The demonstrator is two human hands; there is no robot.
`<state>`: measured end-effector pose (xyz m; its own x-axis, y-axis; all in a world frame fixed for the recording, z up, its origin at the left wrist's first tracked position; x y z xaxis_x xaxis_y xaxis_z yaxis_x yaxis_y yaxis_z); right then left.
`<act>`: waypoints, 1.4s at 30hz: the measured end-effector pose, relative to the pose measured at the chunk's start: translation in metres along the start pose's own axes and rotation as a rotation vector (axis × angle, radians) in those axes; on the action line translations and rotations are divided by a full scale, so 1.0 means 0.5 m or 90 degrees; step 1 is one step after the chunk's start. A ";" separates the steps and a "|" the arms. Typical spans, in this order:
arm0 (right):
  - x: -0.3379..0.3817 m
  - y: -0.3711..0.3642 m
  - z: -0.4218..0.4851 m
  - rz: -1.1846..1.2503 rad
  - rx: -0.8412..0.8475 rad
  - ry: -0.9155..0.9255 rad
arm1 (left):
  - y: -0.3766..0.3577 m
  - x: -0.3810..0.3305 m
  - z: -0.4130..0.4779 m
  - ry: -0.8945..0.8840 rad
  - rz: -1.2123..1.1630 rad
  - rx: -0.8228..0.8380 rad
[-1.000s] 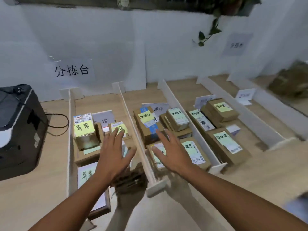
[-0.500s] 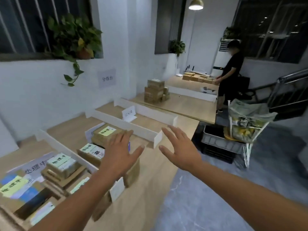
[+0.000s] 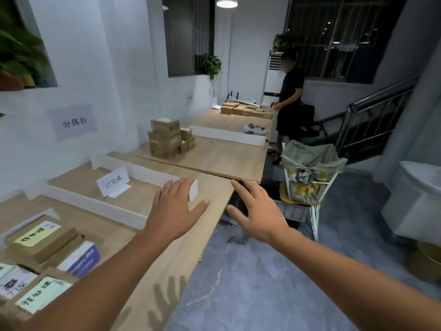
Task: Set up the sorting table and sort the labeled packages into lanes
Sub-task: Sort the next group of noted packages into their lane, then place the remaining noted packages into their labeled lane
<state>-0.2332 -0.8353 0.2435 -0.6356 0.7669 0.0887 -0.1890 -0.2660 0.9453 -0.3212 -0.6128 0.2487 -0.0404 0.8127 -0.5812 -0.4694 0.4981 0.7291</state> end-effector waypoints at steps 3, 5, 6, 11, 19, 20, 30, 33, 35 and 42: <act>-0.077 -0.014 0.066 0.010 -0.005 -0.003 | -0.054 -0.013 0.092 0.002 0.001 -0.003; -0.125 -0.031 0.120 0.020 -0.015 -0.009 | -0.094 -0.015 0.155 0.007 0.013 0.009; -0.148 -0.042 0.149 0.027 -0.015 -0.010 | -0.116 -0.014 0.188 0.005 0.021 0.015; -0.260 -0.126 0.328 0.032 0.005 -0.003 | -0.228 0.019 0.375 -0.001 0.017 0.023; -0.416 -0.257 0.693 0.021 0.054 0.024 | -0.379 0.121 0.747 0.039 -0.009 0.036; -0.433 -0.267 0.743 0.016 0.055 0.030 | -0.392 0.131 0.793 0.038 -0.008 0.037; -0.579 -0.419 1.123 0.040 0.059 0.083 | -0.524 0.252 1.125 0.107 0.026 0.026; -0.621 -0.497 1.243 0.063 0.085 0.128 | -0.570 0.309 1.204 0.171 0.045 0.009; -0.648 -0.547 1.324 0.089 0.104 0.160 | -0.595 0.350 1.253 0.214 0.059 -0.007; -0.711 -0.667 1.615 0.183 0.184 0.296 | -0.631 0.441 1.410 0.369 0.081 -0.114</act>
<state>0.6602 -0.5479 0.1504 -0.9031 0.3358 0.2679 0.2075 -0.2050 0.9565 0.4396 -0.3774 0.1452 -0.5550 0.5408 -0.6321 -0.5680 0.3088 0.7629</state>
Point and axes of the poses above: each hand's wrist, its own z-axis towards the middle knuckle, its own y-axis out of the back of the hand, x = y × z, the point moved 1 cm from there along z, towards the middle knuckle, and after that the axes turned 14 degrees about -z, right-handed, at the moved point
